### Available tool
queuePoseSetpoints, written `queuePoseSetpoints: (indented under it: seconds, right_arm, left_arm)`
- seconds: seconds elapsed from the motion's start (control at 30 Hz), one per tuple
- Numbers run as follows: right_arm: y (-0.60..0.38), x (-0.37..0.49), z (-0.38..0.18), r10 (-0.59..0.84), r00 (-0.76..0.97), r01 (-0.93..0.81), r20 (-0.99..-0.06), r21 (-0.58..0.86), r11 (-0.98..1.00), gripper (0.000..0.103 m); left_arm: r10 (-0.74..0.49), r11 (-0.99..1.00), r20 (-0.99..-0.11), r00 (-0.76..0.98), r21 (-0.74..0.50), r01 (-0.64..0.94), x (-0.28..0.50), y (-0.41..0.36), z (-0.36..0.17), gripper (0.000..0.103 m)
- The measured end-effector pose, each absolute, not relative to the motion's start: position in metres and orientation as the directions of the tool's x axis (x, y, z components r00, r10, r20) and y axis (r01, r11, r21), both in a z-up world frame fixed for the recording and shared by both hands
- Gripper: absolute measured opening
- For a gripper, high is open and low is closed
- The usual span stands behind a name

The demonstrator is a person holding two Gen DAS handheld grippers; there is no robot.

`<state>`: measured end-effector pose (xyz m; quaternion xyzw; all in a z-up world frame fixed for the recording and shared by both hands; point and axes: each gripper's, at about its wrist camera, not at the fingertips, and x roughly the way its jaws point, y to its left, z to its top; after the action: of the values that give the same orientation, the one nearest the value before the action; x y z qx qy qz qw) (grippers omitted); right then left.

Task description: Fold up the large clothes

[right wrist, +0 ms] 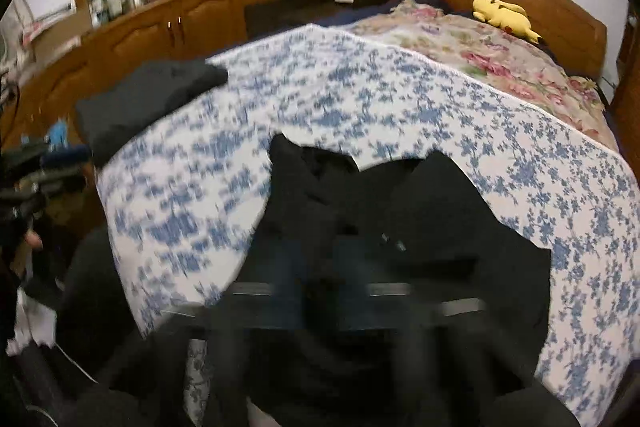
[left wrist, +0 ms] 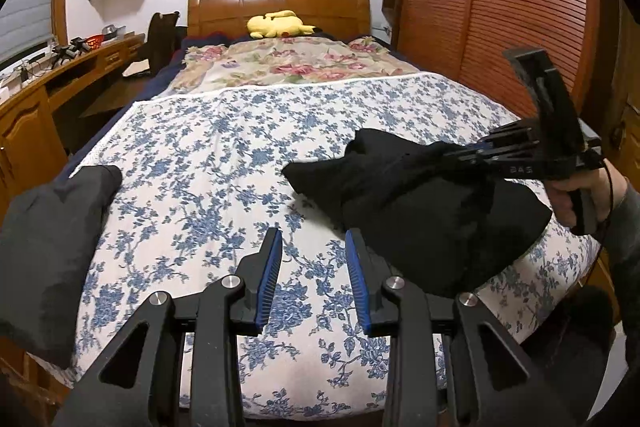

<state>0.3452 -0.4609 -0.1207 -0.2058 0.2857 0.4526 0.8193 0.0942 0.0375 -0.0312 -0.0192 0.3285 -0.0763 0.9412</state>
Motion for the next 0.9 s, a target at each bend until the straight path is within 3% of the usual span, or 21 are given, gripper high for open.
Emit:
queuePoseSetpoints:
  seconds: [0.33,0.43,0.57,0.9]
  right_arm:
    - [-0.569,0.322,-0.127,0.59,0.648,-0.711,-0.481,-0.105,0.695,0.003]
    - [-0.607,0.334,-0.157,0.477,0.724,-0.608,-0.498,-0.134,0.783,0.003]
    - [-0.646,0.356,-0.201,0.384,0.73,-0.508,-0.565,-0.073,0.858,0.003]
    - [-0.656,0.359,-0.224,0.373,0.715,-0.464,-0.591,-0.002,0.886,0.003]
  left_arm:
    - [-0.245,0.968,-0.609,0.754,-0.106,0.23,0.126,0.003,-0.039,0.035]
    - [-0.279,0.957,-0.605,0.746,-0.111,0.268,0.14,-0.014,-0.038,0.039]
    - [-0.327,0.938,-0.605,0.726,-0.117,0.326,0.162,-0.043,-0.038,0.046]
    - [-0.395,0.896,-0.651,0.648,-0.116,0.429,0.236,-0.122,-0.053,0.056]
